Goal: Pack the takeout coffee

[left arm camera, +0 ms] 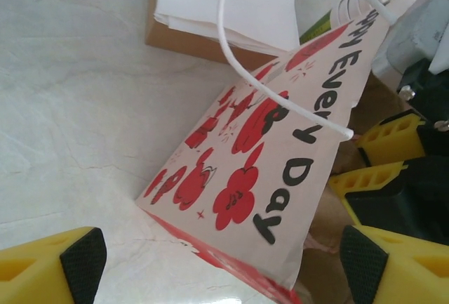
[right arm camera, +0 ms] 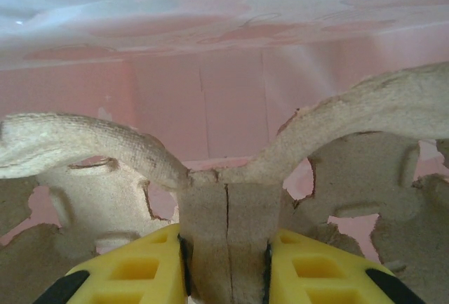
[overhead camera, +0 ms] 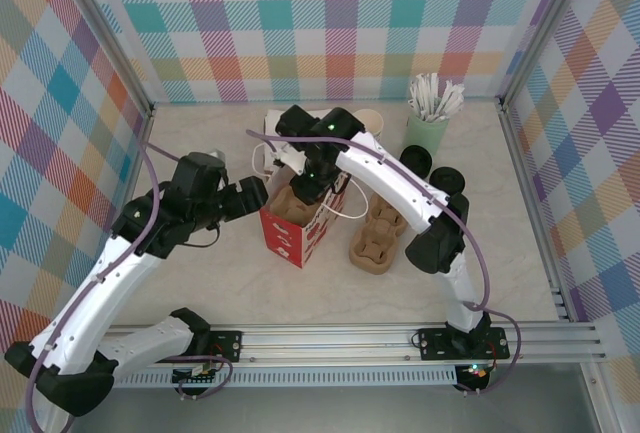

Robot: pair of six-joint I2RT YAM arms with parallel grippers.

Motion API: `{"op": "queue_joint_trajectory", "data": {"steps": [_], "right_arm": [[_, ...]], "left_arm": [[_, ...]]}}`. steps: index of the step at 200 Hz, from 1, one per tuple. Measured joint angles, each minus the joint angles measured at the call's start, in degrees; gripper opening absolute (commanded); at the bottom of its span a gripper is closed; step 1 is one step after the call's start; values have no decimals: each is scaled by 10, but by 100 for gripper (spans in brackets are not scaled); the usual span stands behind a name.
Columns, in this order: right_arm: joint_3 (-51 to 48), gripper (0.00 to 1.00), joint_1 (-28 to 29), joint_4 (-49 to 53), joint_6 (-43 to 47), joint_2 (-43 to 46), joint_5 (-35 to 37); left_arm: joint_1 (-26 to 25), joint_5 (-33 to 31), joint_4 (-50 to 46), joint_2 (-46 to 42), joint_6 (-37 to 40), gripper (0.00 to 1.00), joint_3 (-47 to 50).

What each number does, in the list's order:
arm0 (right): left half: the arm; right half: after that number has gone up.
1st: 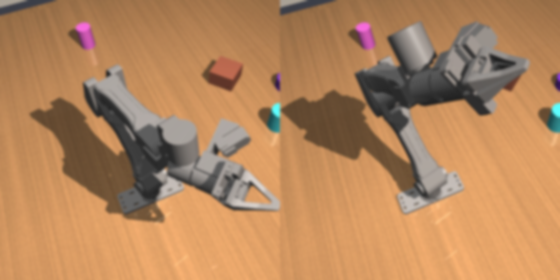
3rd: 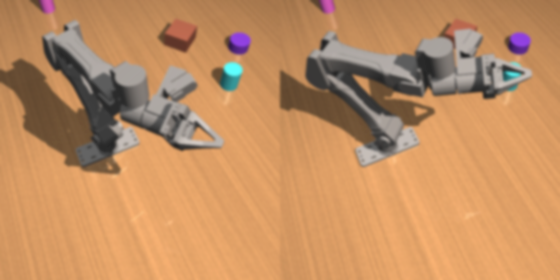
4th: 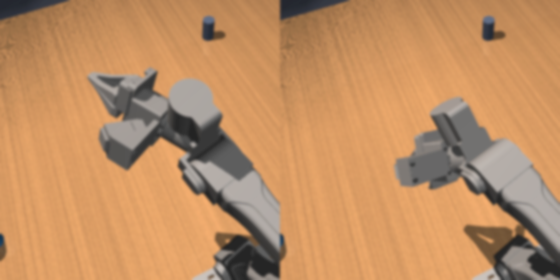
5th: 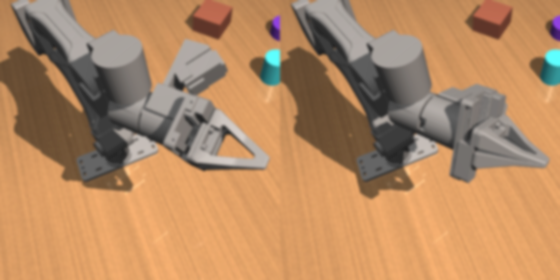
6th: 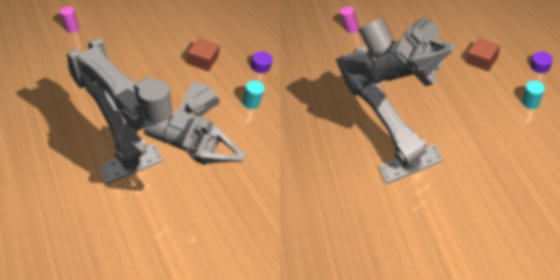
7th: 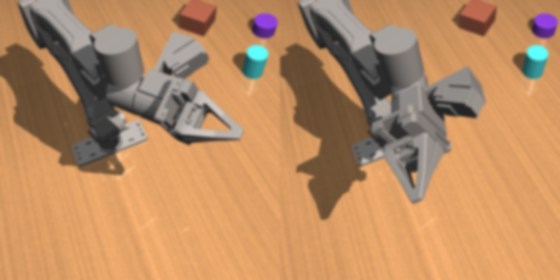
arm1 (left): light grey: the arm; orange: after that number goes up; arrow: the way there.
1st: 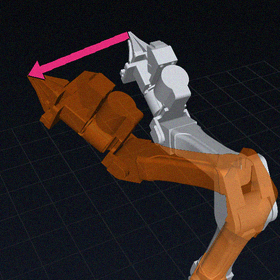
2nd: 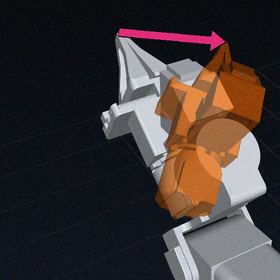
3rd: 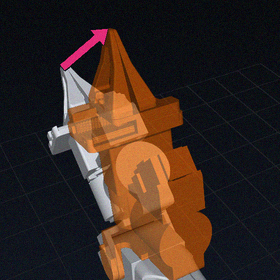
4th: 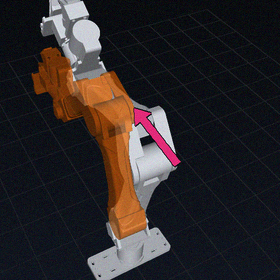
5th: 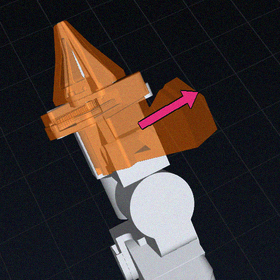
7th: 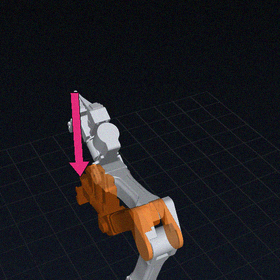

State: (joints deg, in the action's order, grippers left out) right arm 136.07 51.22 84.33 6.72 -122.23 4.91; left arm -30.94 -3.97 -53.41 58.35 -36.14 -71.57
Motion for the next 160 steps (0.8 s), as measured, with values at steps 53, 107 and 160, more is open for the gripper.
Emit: {"op": "queue_joint_trajectory", "data": {"steps": [53,107,160], "right_arm": [[17,27,7,7,2,-7,1],[30,27,10,7,13,-24,1],[31,27,10,3,21,-36,5]], "left_arm": [[3,42,25,38,30,59,2],[3,48,27,52,46,32,2],[3,48,28,52,50,16,2]]}}
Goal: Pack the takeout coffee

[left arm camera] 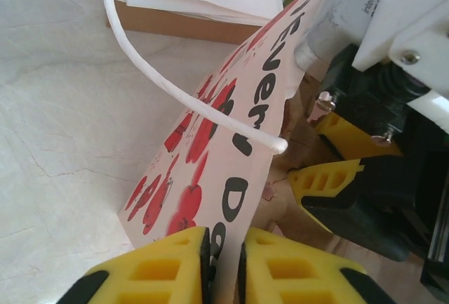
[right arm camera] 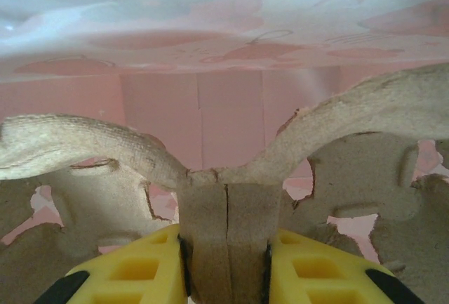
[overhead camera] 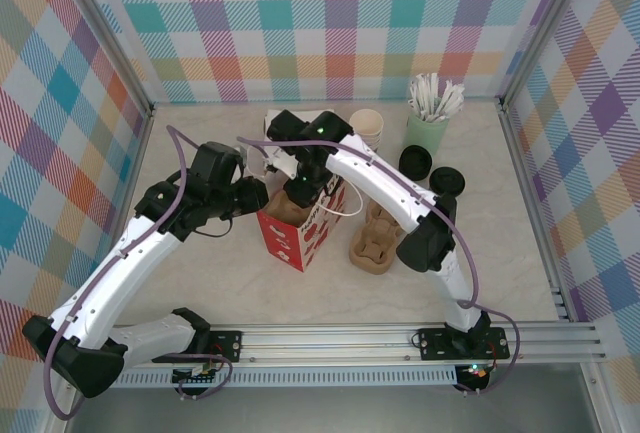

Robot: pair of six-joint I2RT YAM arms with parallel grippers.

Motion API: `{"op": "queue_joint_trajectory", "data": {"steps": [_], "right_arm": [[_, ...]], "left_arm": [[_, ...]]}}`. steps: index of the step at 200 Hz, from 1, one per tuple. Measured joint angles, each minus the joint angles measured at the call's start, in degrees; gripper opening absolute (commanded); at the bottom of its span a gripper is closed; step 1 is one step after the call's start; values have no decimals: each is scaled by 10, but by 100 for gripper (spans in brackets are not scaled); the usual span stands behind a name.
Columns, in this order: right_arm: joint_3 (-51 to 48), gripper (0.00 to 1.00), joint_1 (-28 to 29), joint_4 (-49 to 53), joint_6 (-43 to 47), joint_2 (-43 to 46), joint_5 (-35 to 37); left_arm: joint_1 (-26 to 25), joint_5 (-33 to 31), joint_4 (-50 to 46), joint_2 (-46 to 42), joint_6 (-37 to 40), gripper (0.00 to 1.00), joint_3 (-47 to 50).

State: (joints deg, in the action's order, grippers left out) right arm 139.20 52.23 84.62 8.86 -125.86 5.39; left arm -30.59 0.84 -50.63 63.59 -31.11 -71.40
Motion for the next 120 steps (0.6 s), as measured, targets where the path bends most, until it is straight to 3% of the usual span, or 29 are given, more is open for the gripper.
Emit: {"op": "queue_joint_trajectory", "data": {"steps": [120], "right_arm": [[-38,27,0,-12,20,1,-2]], "left_arm": [[0,-36,-8,6,3,9,-6]]}}
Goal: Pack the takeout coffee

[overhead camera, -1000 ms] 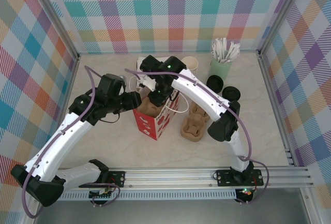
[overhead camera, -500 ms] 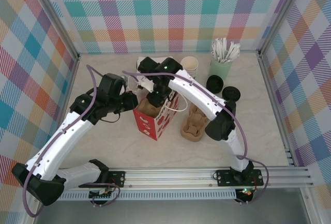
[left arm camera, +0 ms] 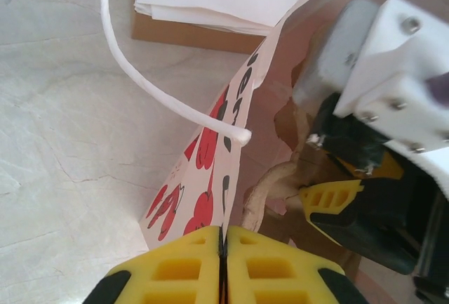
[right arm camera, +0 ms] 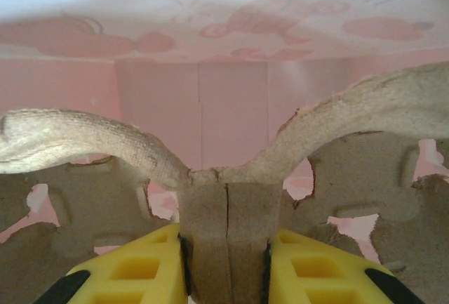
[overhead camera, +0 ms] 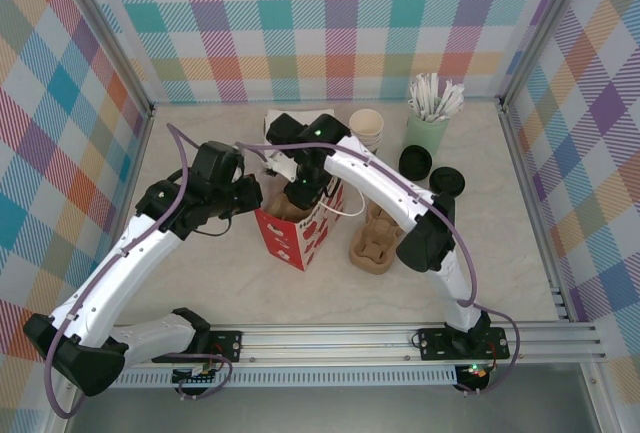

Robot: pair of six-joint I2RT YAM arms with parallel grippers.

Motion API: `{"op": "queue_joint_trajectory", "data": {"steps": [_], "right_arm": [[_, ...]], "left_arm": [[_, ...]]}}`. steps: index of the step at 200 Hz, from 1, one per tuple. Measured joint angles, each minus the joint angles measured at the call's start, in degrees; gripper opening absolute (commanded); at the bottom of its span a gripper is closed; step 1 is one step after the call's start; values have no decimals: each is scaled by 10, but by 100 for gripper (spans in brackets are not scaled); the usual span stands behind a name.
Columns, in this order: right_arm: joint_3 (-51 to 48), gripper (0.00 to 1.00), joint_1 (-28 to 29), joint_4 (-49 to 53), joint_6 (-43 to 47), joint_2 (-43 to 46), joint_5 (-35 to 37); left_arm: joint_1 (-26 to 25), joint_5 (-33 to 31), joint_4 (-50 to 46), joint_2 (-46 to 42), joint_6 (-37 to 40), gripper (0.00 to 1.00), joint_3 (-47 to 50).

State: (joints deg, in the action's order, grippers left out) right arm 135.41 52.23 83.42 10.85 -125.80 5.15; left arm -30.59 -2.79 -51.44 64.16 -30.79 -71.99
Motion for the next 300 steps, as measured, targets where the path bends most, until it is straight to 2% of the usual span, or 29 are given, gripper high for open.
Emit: {"op": "queue_joint_trajectory", "data": {"steps": [83,300], "right_arm": [[-11,28,0,0,3,-1,0],[-11,28,-2,3,6,-44,0]], "left_arm": [[0,30,7,-1,13,8,0],[0,36,5,-9,8,7,2]]}}
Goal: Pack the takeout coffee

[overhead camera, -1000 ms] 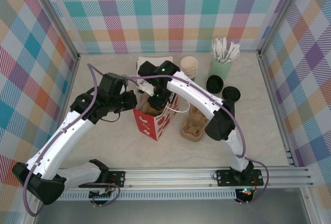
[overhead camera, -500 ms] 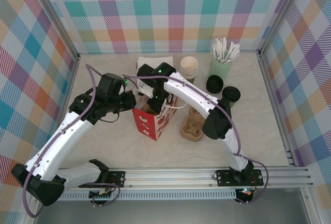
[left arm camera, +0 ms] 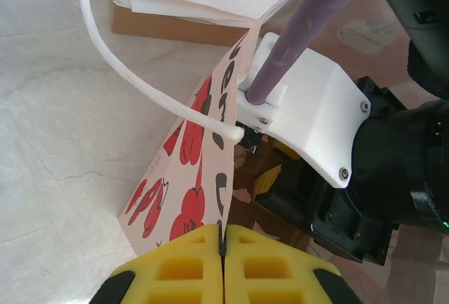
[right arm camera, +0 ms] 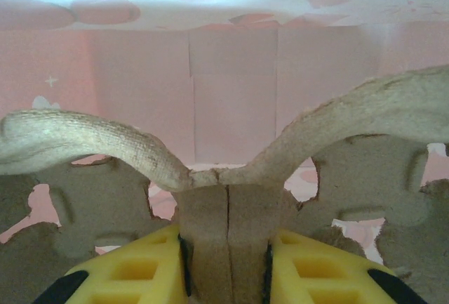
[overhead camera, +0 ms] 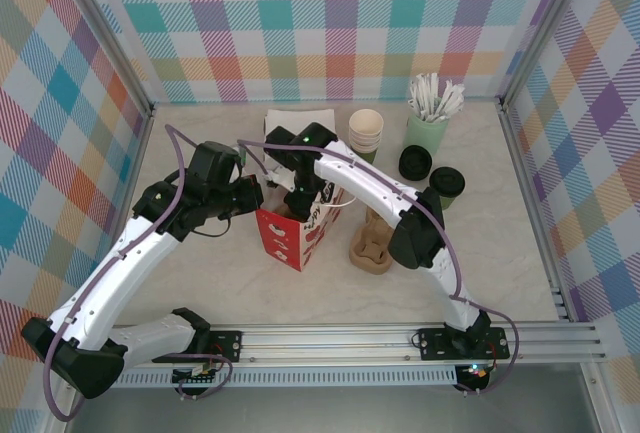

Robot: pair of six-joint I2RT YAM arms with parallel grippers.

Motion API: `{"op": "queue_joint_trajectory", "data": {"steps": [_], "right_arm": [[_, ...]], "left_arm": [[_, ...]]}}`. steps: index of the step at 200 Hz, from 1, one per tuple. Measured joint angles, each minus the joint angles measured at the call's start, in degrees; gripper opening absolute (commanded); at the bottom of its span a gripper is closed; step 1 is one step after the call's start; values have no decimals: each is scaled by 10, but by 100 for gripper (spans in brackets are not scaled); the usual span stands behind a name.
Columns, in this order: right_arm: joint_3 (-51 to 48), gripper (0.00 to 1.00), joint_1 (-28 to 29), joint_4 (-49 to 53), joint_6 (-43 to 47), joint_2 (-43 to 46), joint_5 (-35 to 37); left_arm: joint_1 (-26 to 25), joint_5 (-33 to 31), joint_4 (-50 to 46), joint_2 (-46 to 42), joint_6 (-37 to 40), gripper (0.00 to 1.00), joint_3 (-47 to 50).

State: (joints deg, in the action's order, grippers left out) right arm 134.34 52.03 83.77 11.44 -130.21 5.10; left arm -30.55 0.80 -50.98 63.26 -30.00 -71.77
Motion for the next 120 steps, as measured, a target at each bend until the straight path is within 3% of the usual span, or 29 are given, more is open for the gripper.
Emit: {"op": "queue_joint_trajectory", "data": {"steps": [120], "right_arm": [[105,29,-12,48,-16,-30,-44]], "left_arm": [[-3,43,21,0,-6,5,7]]}}
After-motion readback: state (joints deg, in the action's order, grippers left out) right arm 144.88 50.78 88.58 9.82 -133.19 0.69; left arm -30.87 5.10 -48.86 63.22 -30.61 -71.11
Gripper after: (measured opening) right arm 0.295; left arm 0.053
